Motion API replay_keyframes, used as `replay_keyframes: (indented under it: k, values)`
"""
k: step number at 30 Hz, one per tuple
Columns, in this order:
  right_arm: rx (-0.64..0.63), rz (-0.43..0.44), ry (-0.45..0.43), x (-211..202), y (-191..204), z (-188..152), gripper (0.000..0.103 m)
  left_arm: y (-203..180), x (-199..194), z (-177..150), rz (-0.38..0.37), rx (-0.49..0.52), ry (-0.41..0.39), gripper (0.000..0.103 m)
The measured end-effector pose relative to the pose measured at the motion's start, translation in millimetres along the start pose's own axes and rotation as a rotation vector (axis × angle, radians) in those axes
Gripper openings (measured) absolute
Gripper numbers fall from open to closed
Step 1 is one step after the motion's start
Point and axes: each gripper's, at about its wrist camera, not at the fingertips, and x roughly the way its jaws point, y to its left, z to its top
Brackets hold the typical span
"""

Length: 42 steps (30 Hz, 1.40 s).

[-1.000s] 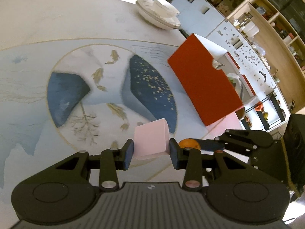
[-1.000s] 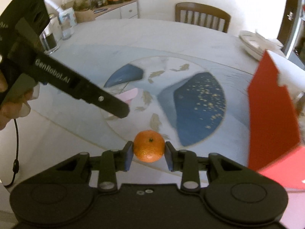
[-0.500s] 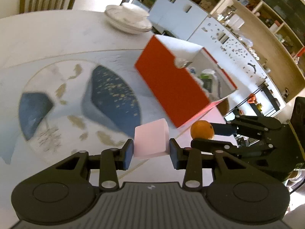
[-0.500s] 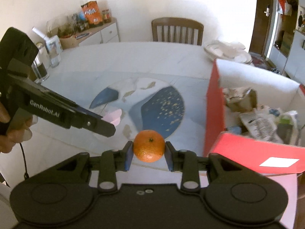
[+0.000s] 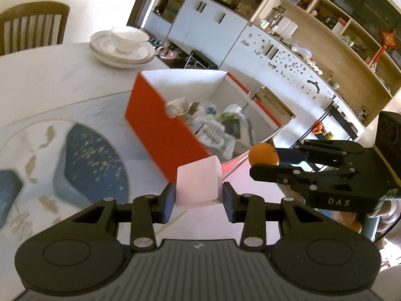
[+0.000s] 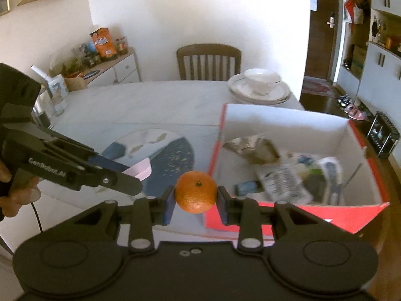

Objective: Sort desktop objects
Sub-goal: 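Carry the pink block and orange with both tools over the red box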

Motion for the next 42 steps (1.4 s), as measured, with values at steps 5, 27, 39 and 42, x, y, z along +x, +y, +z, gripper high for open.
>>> replay_keyframes:
  k: [5, 27, 39, 42]
  values:
    - [0.007, -0.013, -0.012, -8.9, -32.6, 3.4, 0.033, -21.3, 17.0, 14.5, -0.004, 0.016, -0.012, 0.038]
    - [0.003, -0.059, 0.004, 25.8, -161.8, 47.3, 0.034, -68.2, 111.6, 76.7, 0.090, 0.061, 0.003, 0.038]
    - [0.057, -0.056, 0.108, 99.0, -199.1, 68.7, 0.034, -70.7, 163.3, 101.8, 0.170, 0.125, 0.082, 0.038]
    - [0.046, -0.062, 0.135, 116.3, -198.0, 73.3, 0.034, -68.3, 172.5, 103.3, 0.178, 0.124, 0.103, 0.038]
